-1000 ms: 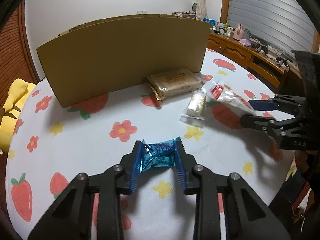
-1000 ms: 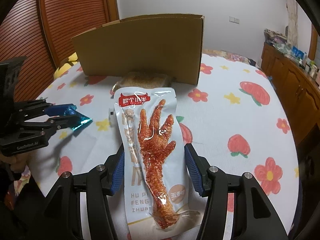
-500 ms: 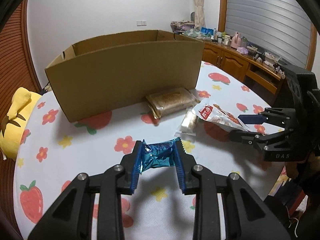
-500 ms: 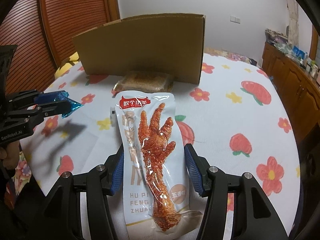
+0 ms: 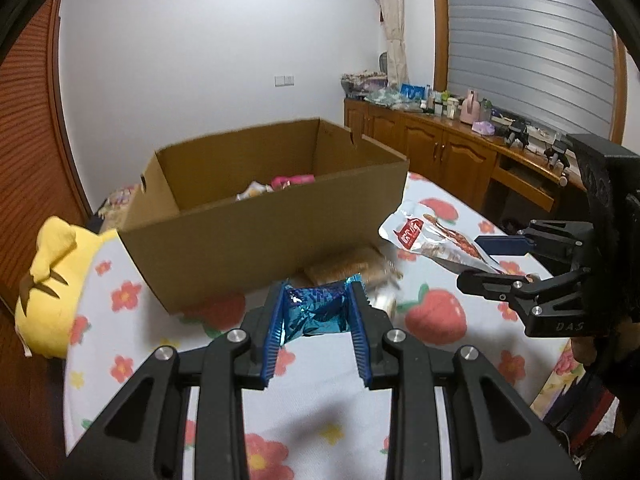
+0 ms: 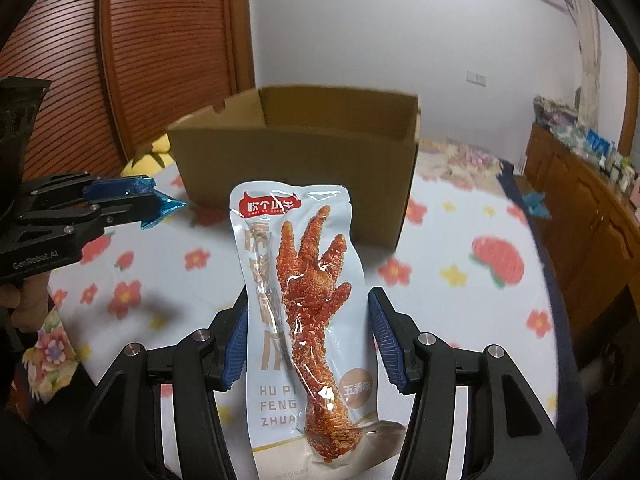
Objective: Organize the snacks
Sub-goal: 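Carry the candy and pouch over the box and open both tools to drop them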
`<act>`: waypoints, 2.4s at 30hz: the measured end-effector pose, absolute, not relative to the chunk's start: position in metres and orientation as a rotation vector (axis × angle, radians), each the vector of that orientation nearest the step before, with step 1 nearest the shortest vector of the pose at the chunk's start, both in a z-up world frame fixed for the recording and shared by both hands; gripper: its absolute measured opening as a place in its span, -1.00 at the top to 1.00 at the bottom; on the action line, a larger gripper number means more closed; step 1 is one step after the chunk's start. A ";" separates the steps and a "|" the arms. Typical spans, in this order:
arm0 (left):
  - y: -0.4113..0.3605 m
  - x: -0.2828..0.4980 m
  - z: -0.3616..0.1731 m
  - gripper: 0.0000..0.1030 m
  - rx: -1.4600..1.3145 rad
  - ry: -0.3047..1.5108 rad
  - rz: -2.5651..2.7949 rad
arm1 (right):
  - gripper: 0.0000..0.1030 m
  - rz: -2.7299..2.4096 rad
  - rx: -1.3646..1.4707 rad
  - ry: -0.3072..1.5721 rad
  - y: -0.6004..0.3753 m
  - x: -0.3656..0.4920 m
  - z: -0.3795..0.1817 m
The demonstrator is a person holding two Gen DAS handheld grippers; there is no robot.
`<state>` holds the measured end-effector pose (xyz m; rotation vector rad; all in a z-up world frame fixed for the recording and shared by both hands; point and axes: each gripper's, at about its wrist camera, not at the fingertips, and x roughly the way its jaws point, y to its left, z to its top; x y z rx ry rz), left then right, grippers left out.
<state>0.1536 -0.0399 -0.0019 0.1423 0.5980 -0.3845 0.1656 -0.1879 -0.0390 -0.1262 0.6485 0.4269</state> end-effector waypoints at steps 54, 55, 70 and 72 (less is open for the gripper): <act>-0.003 0.320 0.027 0.22 0.084 0.633 -0.241 | -0.10 0.515 -0.261 0.596 -0.118 0.339 0.030; -0.002 0.320 0.028 0.19 0.081 0.630 -0.243 | -0.10 0.509 -0.263 0.600 -0.117 0.342 0.029; 0.002 0.312 0.027 0.15 0.068 0.619 -0.262 | -0.15 0.482 -0.266 0.686 -0.117 0.366 0.010; 0.001 0.311 0.028 0.15 0.073 0.617 -0.265 | -0.17 0.477 -0.267 0.689 -0.117 0.366 0.009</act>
